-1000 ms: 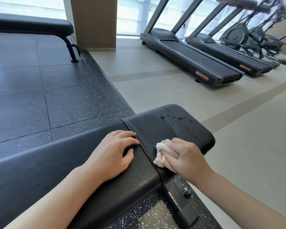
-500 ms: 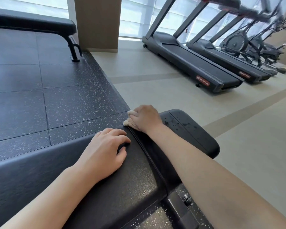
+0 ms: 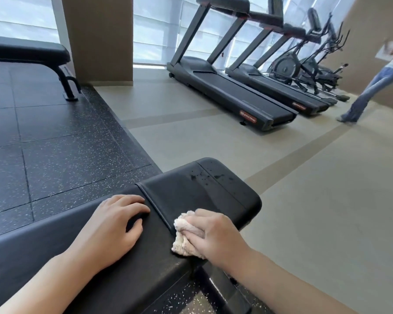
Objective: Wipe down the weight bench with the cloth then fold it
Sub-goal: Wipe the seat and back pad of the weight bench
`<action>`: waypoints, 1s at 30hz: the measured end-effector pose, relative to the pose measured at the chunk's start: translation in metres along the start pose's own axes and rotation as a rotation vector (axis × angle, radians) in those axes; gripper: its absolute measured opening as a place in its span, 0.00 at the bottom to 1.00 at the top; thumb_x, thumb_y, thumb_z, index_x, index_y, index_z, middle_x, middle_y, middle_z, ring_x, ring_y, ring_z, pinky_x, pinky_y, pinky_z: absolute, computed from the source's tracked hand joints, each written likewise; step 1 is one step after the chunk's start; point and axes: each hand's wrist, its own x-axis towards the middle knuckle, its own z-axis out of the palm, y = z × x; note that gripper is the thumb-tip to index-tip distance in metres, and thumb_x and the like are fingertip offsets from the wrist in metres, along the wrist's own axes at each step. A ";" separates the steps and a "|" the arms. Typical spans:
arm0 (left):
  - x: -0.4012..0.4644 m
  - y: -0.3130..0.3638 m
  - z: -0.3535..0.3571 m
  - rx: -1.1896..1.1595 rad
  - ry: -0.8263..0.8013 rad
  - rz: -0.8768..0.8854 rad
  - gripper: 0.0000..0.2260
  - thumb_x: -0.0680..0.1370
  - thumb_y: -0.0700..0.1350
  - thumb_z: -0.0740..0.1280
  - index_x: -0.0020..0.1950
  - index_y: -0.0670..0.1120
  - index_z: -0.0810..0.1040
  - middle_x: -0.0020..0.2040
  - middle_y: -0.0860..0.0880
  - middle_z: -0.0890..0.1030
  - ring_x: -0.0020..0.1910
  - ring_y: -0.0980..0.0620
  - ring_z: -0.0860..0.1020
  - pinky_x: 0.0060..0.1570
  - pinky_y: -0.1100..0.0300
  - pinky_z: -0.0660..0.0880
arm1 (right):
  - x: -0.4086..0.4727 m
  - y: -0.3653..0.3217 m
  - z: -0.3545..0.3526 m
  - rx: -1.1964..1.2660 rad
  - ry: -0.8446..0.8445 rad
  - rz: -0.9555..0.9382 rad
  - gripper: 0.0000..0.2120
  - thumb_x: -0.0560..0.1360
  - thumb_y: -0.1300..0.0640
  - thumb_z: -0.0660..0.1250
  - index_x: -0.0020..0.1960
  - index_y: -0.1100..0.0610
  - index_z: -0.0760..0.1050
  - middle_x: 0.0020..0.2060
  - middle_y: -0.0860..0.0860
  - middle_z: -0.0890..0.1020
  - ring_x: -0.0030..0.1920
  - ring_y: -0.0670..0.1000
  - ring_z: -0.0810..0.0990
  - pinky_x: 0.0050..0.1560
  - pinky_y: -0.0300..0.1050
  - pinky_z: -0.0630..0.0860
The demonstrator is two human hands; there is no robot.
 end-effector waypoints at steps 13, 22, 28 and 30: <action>0.048 0.042 0.035 -0.013 -0.072 0.089 0.14 0.77 0.51 0.62 0.59 0.57 0.83 0.61 0.62 0.79 0.63 0.55 0.76 0.65 0.53 0.74 | -0.009 0.056 -0.015 -0.158 0.173 0.197 0.12 0.78 0.42 0.64 0.48 0.48 0.81 0.36 0.43 0.71 0.37 0.43 0.74 0.39 0.40 0.72; 0.056 0.016 0.037 -0.023 -0.033 0.090 0.15 0.75 0.53 0.62 0.55 0.57 0.85 0.60 0.58 0.81 0.61 0.52 0.78 0.62 0.48 0.76 | 0.110 0.088 -0.005 -0.238 0.212 0.236 0.10 0.78 0.45 0.69 0.47 0.50 0.85 0.33 0.49 0.77 0.38 0.55 0.78 0.39 0.48 0.71; 0.062 0.014 0.038 -0.032 -0.041 0.090 0.14 0.75 0.53 0.63 0.55 0.57 0.84 0.59 0.60 0.80 0.59 0.53 0.77 0.61 0.48 0.76 | 0.183 0.091 0.005 -0.284 0.178 0.296 0.15 0.81 0.48 0.65 0.45 0.56 0.85 0.44 0.57 0.85 0.47 0.60 0.81 0.44 0.48 0.71; 0.060 0.013 0.037 -0.031 -0.051 0.092 0.14 0.75 0.53 0.62 0.56 0.58 0.84 0.59 0.61 0.80 0.60 0.54 0.76 0.62 0.49 0.75 | 0.189 0.091 0.008 -0.304 0.166 0.329 0.18 0.81 0.46 0.64 0.42 0.57 0.82 0.43 0.57 0.84 0.47 0.61 0.80 0.44 0.47 0.70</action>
